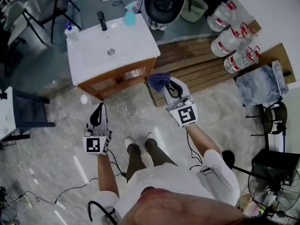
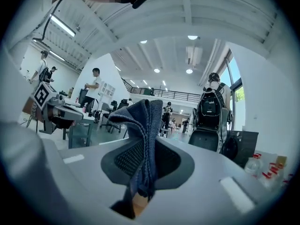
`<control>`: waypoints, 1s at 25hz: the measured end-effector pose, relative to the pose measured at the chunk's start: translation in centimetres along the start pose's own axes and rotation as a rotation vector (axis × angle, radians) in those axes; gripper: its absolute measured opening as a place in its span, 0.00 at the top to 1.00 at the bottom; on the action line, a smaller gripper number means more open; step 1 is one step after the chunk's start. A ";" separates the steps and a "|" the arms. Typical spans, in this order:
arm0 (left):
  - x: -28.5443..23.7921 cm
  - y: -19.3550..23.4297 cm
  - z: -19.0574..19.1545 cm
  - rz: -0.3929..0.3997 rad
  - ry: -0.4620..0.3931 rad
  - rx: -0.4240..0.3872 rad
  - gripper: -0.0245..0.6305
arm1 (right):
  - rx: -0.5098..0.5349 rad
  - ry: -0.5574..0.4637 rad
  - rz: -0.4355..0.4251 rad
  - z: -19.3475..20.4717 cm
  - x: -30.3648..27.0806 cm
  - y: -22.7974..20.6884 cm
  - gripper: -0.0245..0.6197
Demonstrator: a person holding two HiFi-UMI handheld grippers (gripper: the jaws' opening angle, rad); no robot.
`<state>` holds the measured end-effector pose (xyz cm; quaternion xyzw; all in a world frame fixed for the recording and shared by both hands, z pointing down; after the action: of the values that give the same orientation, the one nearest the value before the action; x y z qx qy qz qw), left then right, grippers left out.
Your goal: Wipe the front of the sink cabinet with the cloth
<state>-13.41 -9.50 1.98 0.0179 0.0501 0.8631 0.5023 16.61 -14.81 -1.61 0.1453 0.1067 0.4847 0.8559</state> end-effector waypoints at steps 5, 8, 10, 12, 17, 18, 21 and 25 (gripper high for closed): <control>1.8 -0.6 -5.3 0.005 0.005 0.006 0.96 | -0.050 0.027 -0.006 -5.3 1.4 -0.9 0.85; 1.9 0.0 -7.4 -0.002 0.003 0.008 0.96 | -0.062 0.013 -0.021 -7.8 0.8 -1.3 0.85; 2.1 0.4 -8.4 -0.006 0.006 0.015 0.96 | -0.070 0.014 -0.032 -9.1 0.6 -1.4 0.85; 2.5 0.6 -9.3 -0.013 0.008 0.015 0.96 | -0.081 0.015 -0.039 -10.1 0.8 -1.4 0.85; 3.7 1.0 -11.4 -0.086 -0.021 0.038 0.96 | -0.068 -0.038 -0.085 -12.5 0.6 -0.1 0.85; 4.0 1.0 -11.8 -0.096 -0.024 0.041 0.96 | -0.080 -0.049 -0.092 -12.9 0.4 0.1 0.85; 4.7 0.9 -12.6 -0.109 -0.037 0.042 0.96 | -0.097 -0.064 -0.094 -13.5 -0.1 0.3 0.85; 4.9 0.7 -13.2 -0.105 -0.045 0.042 0.96 | -0.073 -0.048 -0.105 -13.3 0.3 0.8 0.86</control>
<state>-17.56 -6.48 -11.12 0.0450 0.0578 0.8335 0.5476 11.83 -12.25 -13.77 0.1197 0.0756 0.4393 0.8871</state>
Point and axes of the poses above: the fingertips, and each gripper's own axes: x backward along the fingers, y to its left, z out of its underside, the point moved 6 cm from there along x, backward along the fingers, and after that the axes turned 7 degrees about x, right-handed, at the moved point
